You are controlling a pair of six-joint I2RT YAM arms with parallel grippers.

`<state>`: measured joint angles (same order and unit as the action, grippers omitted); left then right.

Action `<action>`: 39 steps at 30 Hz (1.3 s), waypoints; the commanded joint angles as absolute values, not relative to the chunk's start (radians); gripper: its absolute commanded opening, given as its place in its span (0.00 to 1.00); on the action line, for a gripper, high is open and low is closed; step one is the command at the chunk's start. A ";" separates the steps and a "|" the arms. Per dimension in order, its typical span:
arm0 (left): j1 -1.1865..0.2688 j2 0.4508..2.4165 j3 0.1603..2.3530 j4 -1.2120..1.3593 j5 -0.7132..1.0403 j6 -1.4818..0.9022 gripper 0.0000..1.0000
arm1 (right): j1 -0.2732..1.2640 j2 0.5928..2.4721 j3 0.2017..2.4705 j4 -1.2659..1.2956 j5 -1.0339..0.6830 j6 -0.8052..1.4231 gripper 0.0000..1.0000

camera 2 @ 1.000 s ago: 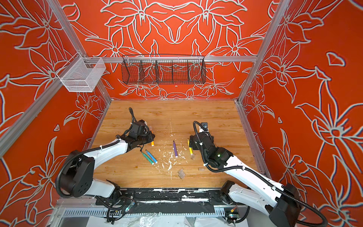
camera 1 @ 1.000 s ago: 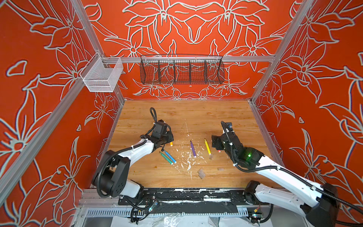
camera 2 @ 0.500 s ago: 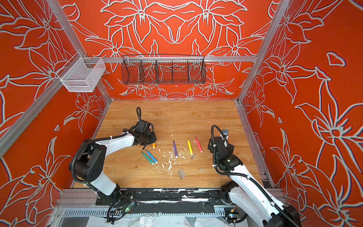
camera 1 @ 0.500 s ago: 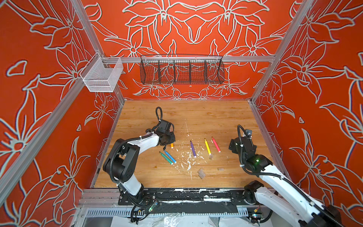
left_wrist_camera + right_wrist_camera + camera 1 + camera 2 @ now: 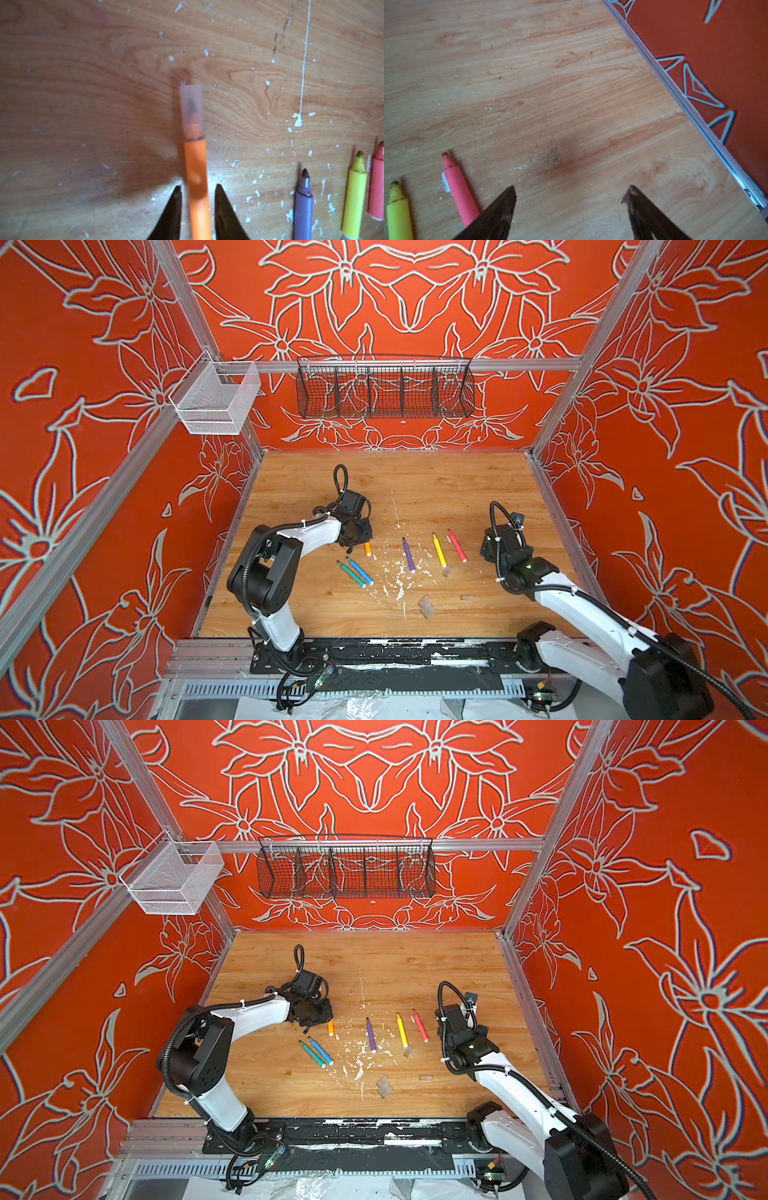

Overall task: Insert the pens into the pen caps
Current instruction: 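Lay the capped orange marker on the table and open the left gripper, then raise the left gripper away from the capped orange marker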

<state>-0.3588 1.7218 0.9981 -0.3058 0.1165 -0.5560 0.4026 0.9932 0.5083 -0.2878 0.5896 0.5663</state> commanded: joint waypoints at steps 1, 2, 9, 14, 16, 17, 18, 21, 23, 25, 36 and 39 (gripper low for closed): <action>-0.352 1.732 1.029 -0.360 0.126 -0.539 0.33 | 0.398 0.966 0.512 -0.273 0.636 0.595 0.86; -0.353 1.732 1.030 -0.363 0.127 -0.536 0.34 | 0.399 0.961 0.507 -0.270 0.637 0.597 0.86; -0.354 1.694 1.040 -0.393 0.093 -0.519 0.36 | 0.399 0.961 0.504 -0.267 0.642 0.601 0.85; -0.367 1.591 1.010 -0.405 -0.011 -0.525 0.49 | 0.399 0.972 0.511 -0.266 0.644 0.603 0.84; -0.380 1.543 1.001 -0.418 -0.060 -0.533 0.51 | 0.399 0.977 0.512 -0.268 0.644 0.603 0.83; -0.390 1.515 0.998 -0.419 -0.081 -0.539 0.51 | 0.399 0.978 0.513 -0.267 0.644 0.603 0.83; -0.402 1.482 0.994 -0.420 -0.108 -0.554 0.53 | 0.399 0.978 0.513 -0.267 0.643 0.603 0.83; -0.429 1.374 0.996 -0.485 -0.237 -0.704 0.67 | 0.398 0.980 0.513 -0.265 0.644 0.604 0.83; -0.427 1.294 0.969 -0.512 -0.284 -0.838 0.94 | 0.399 0.981 0.514 -0.265 0.644 0.604 0.83; -0.414 1.212 0.922 -0.464 -0.264 -0.861 0.98 | 0.398 0.982 0.514 -0.266 0.644 0.604 0.83; -0.396 1.091 0.854 -0.663 -0.421 -0.979 0.91 | 0.399 0.982 0.513 -0.266 0.639 0.604 0.82; -0.404 1.144 0.875 -0.767 -0.363 -1.087 0.84 | 0.399 0.983 0.513 -0.264 0.642 0.603 0.82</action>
